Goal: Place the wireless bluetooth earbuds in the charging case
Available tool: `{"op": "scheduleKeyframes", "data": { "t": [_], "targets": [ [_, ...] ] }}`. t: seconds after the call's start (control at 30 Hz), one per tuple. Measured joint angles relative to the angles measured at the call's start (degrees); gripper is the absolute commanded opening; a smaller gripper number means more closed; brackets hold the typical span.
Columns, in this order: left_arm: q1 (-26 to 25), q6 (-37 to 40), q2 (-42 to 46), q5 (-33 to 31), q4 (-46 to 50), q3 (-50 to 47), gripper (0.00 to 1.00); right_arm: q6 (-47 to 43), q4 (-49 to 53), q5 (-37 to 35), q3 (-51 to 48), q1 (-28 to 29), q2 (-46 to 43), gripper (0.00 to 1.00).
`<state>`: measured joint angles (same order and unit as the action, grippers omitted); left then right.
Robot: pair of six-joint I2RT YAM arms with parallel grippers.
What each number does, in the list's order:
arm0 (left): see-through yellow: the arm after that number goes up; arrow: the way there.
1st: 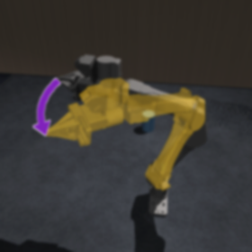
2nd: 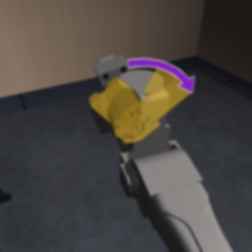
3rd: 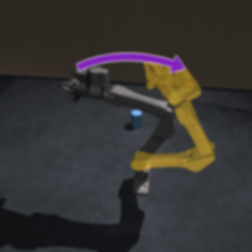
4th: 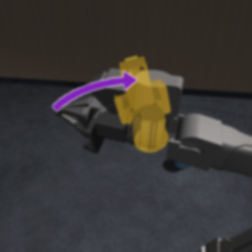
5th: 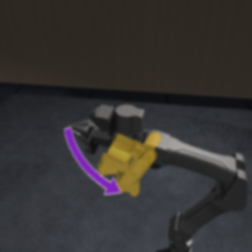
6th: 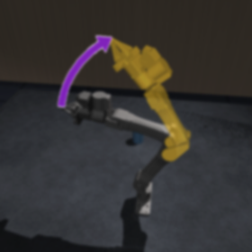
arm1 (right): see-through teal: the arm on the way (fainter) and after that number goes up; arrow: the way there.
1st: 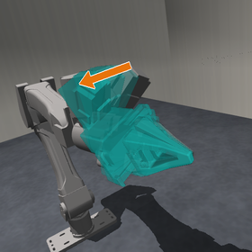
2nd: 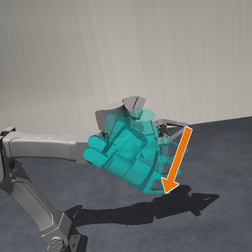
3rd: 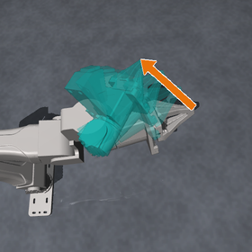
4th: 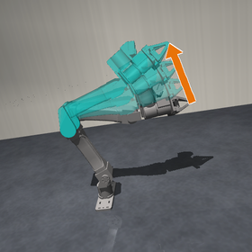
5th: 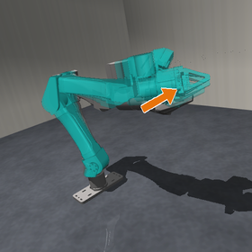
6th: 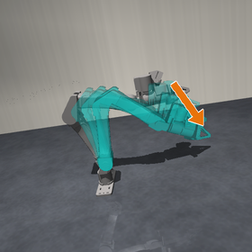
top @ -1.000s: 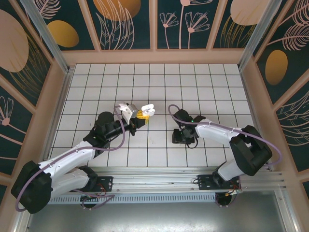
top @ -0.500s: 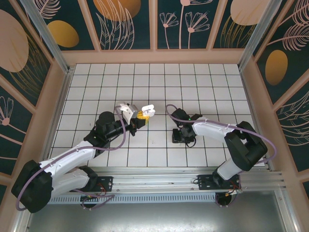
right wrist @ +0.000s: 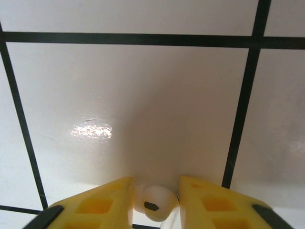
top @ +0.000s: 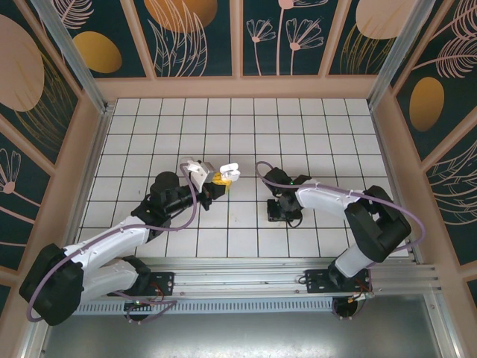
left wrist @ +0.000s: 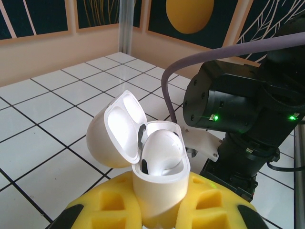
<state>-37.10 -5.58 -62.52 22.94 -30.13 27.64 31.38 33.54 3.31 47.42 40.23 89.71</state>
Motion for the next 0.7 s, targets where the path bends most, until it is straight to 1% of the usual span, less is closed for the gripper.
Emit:
{"op": "scheduleKeyframes", "data": {
  "t": [0.5, 0.7],
  "targets": [
    [0.0, 0.0, -0.02, 0.02, 0.13, 0.11, 0.0, 0.66, 3.28, -0.96, 2.95, -0.17, 0.22, 0.23],
    [0.0, 0.0, -0.02, 0.02, 0.39, 0.13, 0.0, 1.64, 3.04, -1.38, 3.56, -2.34, -3.26, 0.22]
  ]
}}
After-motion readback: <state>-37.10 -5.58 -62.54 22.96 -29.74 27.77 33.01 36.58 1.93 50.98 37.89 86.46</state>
